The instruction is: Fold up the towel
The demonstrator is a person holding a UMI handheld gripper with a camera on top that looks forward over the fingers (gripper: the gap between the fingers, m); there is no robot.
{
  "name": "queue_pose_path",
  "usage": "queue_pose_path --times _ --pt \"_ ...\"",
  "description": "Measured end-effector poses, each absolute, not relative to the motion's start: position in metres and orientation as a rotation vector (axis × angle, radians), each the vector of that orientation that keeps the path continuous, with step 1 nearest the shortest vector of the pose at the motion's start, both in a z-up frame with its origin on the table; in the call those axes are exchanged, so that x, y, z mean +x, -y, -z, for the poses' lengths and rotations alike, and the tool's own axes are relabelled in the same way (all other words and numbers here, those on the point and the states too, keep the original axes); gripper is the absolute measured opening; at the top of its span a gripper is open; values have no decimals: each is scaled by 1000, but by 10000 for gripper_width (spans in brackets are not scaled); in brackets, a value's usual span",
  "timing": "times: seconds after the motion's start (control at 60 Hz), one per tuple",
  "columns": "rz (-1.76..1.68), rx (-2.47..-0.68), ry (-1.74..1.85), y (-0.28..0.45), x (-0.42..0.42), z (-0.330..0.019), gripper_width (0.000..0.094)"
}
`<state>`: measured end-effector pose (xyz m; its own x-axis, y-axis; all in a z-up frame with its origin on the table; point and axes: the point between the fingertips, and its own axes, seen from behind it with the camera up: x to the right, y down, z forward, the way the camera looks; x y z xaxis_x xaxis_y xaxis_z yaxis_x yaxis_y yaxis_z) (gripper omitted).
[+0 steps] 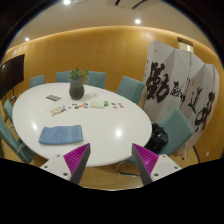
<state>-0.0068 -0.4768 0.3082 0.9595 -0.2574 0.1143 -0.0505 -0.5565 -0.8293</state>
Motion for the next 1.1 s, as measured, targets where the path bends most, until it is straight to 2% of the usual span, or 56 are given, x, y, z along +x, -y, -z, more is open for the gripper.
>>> queue_pose_path --times 0.1,0.25,0.267,0.433,0.45,0.583,0.85,0.983,1.1 --pt "264 -2180 -220 484 -10 -296 867" --pt "270 -2208 -219 500 -28 -255 874" --pt "262 -2223 -215 498 -23 -264 874" --pt "200 -2297 -171 504 -93 -187 853" --pt "181 -2308 -161 506 -99 -188 850" --pt "39 -2338 -52 484 -203 -139 850" --pt "-144 -2270 120 362 -388 -104 871" --pt "-118 -2224 143 275 -437 -81 872" --pt "-50 -2235 148 211 -449 -46 868"
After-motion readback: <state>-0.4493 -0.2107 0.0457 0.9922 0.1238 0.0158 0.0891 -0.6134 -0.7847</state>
